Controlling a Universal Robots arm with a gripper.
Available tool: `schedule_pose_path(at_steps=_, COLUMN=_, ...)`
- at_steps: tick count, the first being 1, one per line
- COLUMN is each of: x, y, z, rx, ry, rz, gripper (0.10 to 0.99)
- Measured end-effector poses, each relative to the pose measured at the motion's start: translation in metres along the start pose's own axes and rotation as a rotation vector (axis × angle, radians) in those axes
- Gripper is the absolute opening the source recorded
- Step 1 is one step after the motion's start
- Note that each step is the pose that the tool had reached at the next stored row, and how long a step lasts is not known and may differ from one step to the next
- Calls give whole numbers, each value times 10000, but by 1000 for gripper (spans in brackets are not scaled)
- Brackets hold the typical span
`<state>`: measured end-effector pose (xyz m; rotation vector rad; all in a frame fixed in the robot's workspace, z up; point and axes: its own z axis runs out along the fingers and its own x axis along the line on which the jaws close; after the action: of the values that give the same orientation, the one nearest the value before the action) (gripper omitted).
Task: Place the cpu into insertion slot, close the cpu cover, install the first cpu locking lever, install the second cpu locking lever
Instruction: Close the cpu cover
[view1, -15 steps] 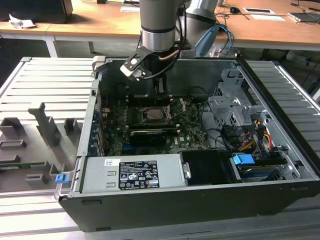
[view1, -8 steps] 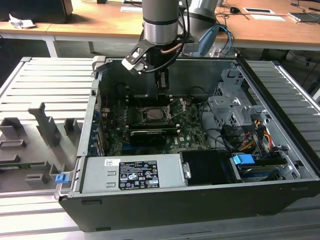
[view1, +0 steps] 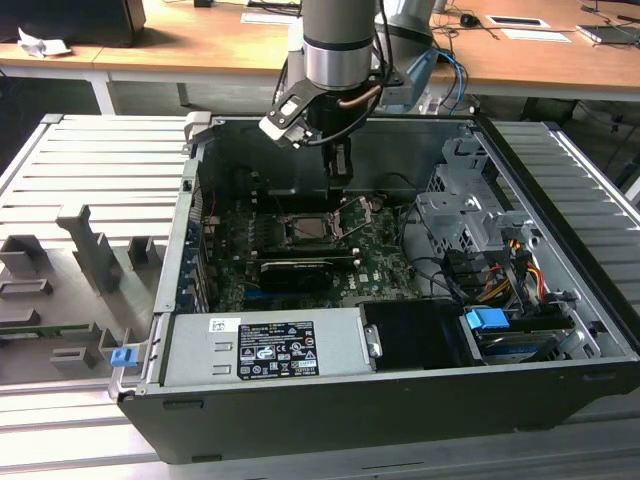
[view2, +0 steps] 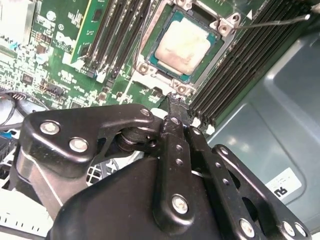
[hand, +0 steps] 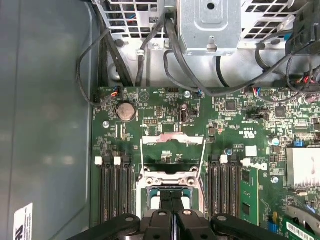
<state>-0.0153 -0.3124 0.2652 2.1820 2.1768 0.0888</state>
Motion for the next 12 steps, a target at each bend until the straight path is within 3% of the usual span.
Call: schedule_pose_path(at_steps=12, x=3, y=114, z=9, rx=0, ry=0, rz=0, gripper=106)
